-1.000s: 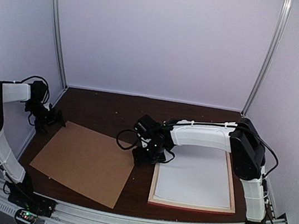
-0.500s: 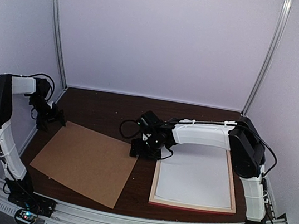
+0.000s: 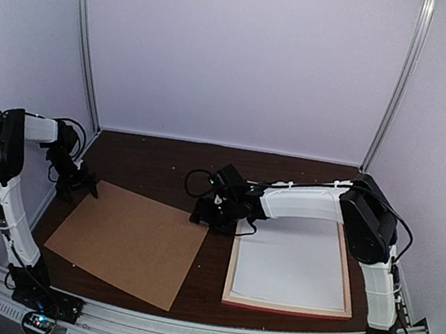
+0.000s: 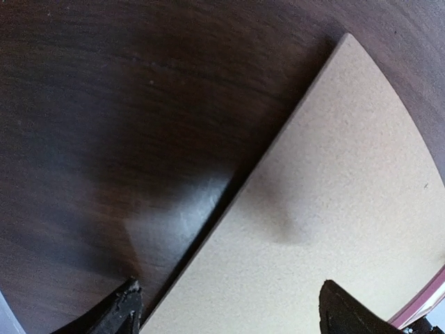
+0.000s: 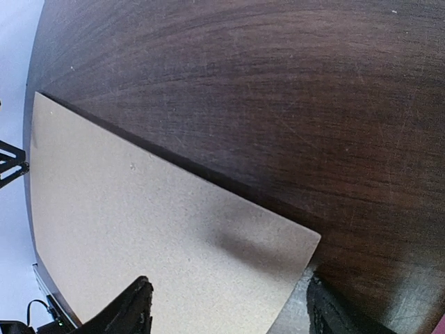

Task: Put the photo into the frame
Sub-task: Pick up the backboard from the center of the board.

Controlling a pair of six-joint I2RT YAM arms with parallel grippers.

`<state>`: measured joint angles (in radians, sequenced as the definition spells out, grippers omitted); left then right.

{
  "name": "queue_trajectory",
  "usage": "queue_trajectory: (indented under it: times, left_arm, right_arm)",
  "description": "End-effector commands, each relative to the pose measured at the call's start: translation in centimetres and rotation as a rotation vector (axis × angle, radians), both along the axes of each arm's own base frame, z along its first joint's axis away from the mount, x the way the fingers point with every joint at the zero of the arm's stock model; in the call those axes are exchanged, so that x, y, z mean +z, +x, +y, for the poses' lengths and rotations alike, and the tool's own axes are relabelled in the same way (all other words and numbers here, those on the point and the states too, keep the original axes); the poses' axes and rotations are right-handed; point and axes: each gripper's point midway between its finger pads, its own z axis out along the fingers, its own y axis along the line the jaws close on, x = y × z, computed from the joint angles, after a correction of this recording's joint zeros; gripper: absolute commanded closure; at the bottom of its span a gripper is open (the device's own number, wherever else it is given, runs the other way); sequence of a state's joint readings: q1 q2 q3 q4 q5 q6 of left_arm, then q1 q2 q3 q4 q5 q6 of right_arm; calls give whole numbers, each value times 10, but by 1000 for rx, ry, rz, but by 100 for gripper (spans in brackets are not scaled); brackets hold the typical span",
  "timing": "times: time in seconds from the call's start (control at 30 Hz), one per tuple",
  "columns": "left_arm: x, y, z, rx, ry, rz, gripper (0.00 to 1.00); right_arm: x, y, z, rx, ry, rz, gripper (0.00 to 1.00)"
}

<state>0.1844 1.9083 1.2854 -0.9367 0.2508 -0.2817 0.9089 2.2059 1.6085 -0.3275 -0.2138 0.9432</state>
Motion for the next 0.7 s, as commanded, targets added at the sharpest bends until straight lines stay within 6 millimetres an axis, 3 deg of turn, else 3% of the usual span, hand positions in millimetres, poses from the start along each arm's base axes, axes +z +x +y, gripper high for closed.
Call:
queue_trajectory:
  times: [0.0, 0.37, 0.67]
  left_arm:
    - [-5, -8, -6, -5, -51, 27, 12]
    - [-7, -16, -26, 14, -162, 24, 18]
    - [-8, -17, -33, 35, -199, 17, 21]
  right_arm:
    - [-28, -8, -11, -54, -9, 81, 24]
    - [-30, -4, -13, -115, 73, 112, 25]
    - [-5, 6, -7, -116, 279, 90, 31]
